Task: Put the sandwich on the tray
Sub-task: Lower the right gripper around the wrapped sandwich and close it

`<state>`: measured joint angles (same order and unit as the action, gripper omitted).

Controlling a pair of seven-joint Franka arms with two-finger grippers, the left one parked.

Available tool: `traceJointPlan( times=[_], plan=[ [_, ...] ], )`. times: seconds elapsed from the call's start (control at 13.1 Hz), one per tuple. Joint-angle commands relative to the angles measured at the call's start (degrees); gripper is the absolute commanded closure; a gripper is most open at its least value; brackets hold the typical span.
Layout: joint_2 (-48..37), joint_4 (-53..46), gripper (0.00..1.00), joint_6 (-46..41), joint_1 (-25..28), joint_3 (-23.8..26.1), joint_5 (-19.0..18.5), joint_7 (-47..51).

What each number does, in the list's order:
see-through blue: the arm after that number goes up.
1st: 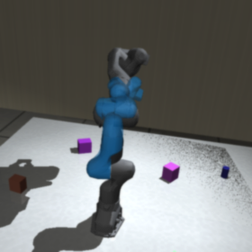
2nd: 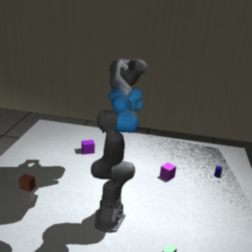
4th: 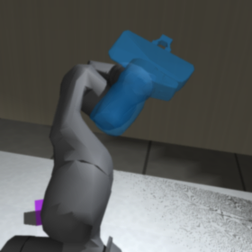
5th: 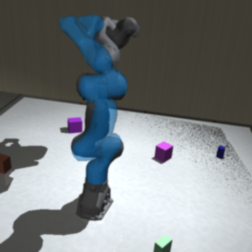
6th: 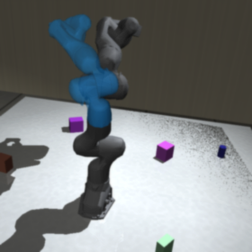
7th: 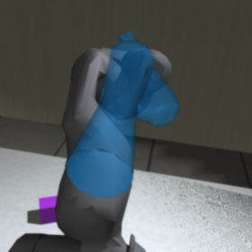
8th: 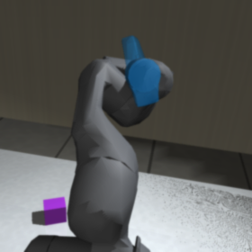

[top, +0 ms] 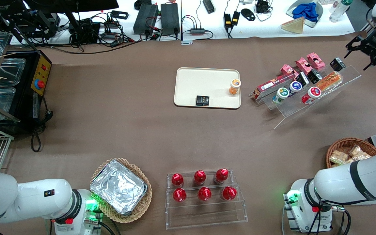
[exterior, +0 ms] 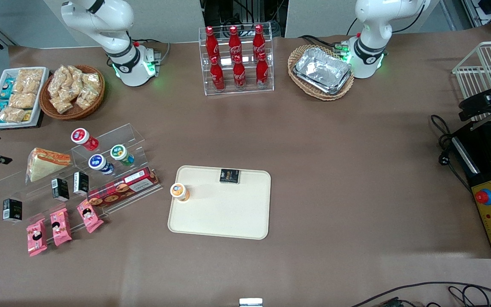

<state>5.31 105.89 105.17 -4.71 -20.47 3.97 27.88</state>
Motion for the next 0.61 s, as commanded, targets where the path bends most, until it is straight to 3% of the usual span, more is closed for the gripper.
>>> traceJointPlan(
  times=[0.0,0.53],
  plan=[
    [-2.9,7.6,0.00,7.8,1.0,0.0,0.9,1.8],
    [-1.6,15.2,0.00,20.6,2.1,3.6,1.7,6.1]
  ],
)
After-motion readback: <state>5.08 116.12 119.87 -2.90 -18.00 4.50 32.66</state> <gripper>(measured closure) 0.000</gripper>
